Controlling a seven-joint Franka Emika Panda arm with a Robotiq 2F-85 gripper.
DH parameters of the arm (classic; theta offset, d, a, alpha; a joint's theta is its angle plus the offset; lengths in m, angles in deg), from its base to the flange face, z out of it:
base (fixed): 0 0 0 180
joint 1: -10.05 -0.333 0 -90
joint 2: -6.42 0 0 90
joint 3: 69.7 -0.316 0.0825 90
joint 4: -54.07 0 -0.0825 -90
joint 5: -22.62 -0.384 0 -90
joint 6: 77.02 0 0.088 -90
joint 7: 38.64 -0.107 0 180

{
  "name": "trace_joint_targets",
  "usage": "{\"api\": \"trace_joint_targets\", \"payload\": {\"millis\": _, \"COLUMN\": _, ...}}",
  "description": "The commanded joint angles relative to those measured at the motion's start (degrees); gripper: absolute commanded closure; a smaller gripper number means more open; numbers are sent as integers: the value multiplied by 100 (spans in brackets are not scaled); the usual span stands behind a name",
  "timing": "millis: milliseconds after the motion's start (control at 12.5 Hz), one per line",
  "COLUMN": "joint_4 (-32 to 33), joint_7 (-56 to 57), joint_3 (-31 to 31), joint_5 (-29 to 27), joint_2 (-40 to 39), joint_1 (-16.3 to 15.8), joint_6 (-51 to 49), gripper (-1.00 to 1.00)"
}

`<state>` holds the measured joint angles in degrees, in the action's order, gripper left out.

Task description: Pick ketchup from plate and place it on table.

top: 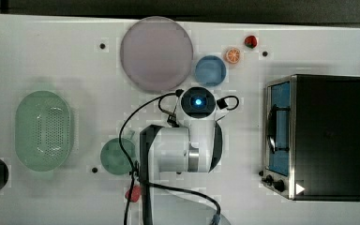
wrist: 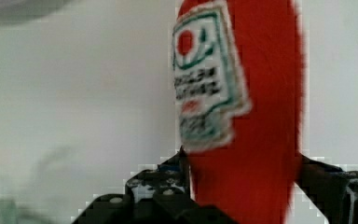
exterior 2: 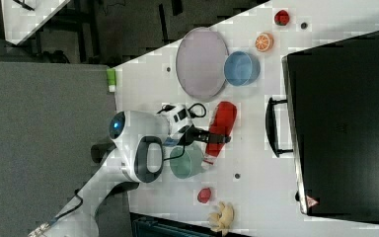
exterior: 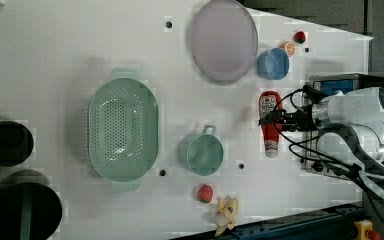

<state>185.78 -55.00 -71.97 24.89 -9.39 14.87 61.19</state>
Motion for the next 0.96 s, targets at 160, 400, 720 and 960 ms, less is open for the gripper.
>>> {"api": "trace_joint_targets", "payload": {"millis": 160, "joint_4": -45, "joint_7": -218, "joint_3": 58, "joint_5": -91, "joint_2": 31, "joint_1": 56, "joint_6": 471, "gripper": -100}}
{"api": "trace_joint_targets", "payload": {"millis": 400, "joint_4": -50, "joint_7": -348, "joint_3": 65, "joint_5": -101, "joint_2": 281, "joint_1": 59, "joint_6": 410, "gripper": -100}}
{"api": "trace_joint_targets", "payload": {"millis": 720, "joint_4": -294, "joint_7": -2017, "joint_3": 77, "joint_5": -109, "joint_2": 1048, "joint_1": 104, "joint_6": -274, "gripper": -100}}
{"api": "trace_joint_targets", "payload": {"millis": 960, "joint_4": -863, "joint_7": -2818, "joint_3": 70, "joint_5": -109, "joint_2": 1641, "joint_1": 104, "joint_6": -1567, "gripper": -100}}
